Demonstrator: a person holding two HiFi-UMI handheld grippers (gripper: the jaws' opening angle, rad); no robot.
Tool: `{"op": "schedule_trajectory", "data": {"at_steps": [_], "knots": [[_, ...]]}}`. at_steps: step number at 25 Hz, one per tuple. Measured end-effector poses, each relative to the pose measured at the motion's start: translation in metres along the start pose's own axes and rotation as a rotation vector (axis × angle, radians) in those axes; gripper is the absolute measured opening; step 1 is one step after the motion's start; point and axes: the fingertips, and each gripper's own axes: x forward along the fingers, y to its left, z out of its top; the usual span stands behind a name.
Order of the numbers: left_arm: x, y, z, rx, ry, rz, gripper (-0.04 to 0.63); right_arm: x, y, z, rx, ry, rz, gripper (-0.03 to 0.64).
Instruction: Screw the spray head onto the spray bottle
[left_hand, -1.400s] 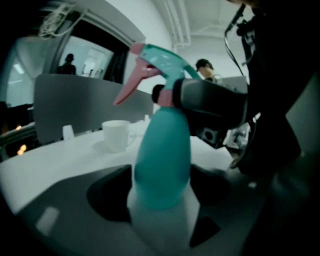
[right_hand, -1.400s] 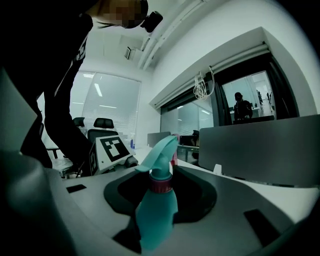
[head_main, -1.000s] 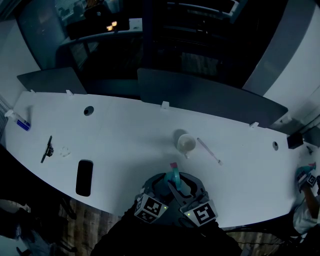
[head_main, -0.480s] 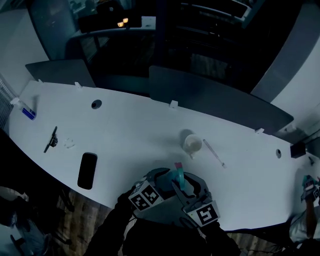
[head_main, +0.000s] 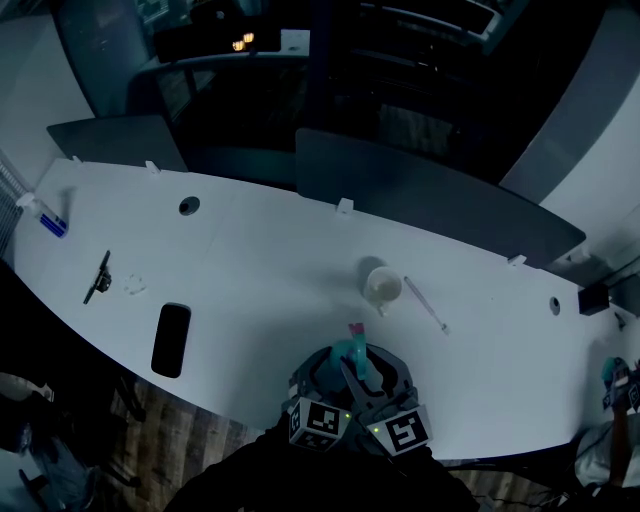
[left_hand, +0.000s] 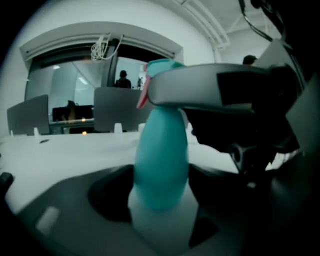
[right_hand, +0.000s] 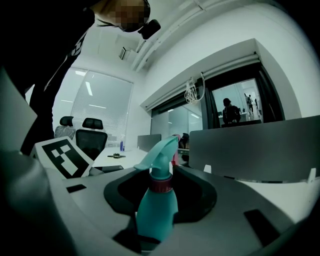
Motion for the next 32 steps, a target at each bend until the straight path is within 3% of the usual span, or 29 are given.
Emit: {"op": "schedule_trajectory", "data": {"at_steps": [4,6,9,11,14,19,21,23,26,29,31,32], "knots": [[-0.006,0.003,0.005,0.048,-0.047,-0.073,0.371,0.000,0.000,0.000,0.001,0.004,0.030,0.133],[-0.007,0.005,0.009,0.081,-0.069,-0.191,0.397,0.000,0.001,-0.002,0.005,0.017,0.054,0.133],[0.000,-0.005,0.006,0.144,0.002,-0.443,0.397,0.000,-0.001,-0.002,0.008,0.016,0.069,0.133],[0.002,-0.009,0.004,0.197,0.028,-0.506,0.359,0.000,-0.001,-0.001,0.012,0.012,0.058,0.133],[0.002,-0.008,0.003,0.177,0.020,-0.414,0.350,-0.001,-0.003,-0.001,0.010,0.016,0.016,0.133],[0.001,-0.001,0.007,0.058,0.016,-0.057,0.348,0.001,-0.002,-0.002,-0.005,0.072,-0.036,0.133],[0.001,-0.002,0.007,0.048,0.003,0.012,0.351,0.001,-0.002,-0.002,-0.004,0.078,-0.034,0.133],[0.000,-0.002,0.007,0.124,-0.047,-0.039,0.358,0.002,-0.001,-0.003,0.009,0.072,-0.018,0.133],[-0.002,-0.003,0.004,0.295,-0.059,-0.257,0.417,0.001,0.002,-0.004,0.033,0.067,0.026,0.133],[0.001,-0.010,0.001,0.434,0.005,-0.469,0.357,0.001,-0.001,-0.004,0.026,0.069,0.063,0.133],[0.000,-0.011,0.002,0.443,0.016,-0.496,0.353,0.001,-0.001,-0.003,0.020,0.062,0.065,0.133],[-0.001,-0.011,0.002,0.428,0.011,-0.473,0.350,0.001,-0.001,-0.003,0.017,0.058,0.060,0.133]]}}
